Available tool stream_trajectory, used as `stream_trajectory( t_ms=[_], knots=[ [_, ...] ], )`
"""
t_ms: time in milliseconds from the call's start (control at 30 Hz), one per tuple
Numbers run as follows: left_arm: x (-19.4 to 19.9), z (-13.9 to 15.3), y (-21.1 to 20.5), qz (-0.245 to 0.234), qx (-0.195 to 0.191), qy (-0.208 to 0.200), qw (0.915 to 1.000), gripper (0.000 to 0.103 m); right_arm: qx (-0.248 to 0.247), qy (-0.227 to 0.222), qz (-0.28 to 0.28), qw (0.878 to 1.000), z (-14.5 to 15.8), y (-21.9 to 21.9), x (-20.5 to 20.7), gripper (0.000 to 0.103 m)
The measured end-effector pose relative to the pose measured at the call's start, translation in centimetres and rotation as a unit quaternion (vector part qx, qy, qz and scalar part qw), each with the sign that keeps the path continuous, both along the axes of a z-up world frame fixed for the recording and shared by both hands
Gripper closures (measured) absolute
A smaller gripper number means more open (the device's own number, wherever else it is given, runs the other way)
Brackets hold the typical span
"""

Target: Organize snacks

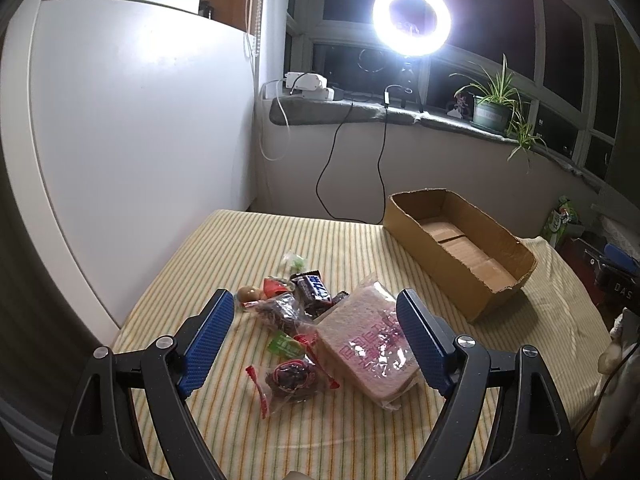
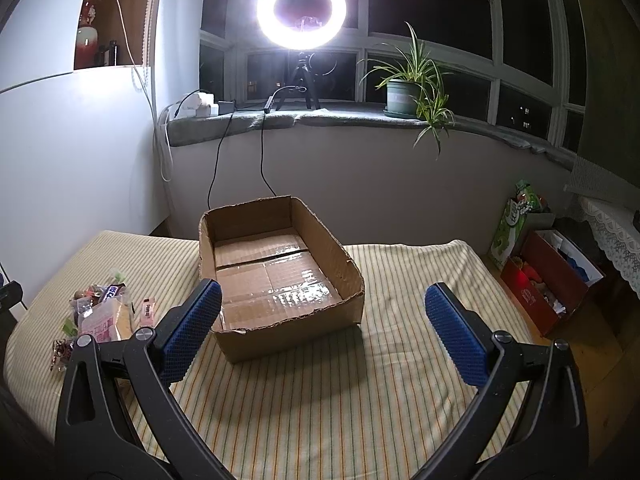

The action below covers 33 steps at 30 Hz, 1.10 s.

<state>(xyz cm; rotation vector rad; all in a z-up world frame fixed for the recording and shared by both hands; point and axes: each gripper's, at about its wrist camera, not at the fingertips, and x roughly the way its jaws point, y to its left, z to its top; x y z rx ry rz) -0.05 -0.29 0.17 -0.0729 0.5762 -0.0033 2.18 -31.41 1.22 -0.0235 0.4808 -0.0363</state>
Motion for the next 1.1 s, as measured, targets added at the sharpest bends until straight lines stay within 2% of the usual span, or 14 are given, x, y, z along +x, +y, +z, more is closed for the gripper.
stream_trajectory(
  t_ms=[1100],
  knots=[
    [-0.15,0.15,-0.17,0.0,-0.003,-0.001,1.0,0.02,0.0,0.0,0.001,1.0,-0.08,0.29,-0.08,0.0]
  ],
)
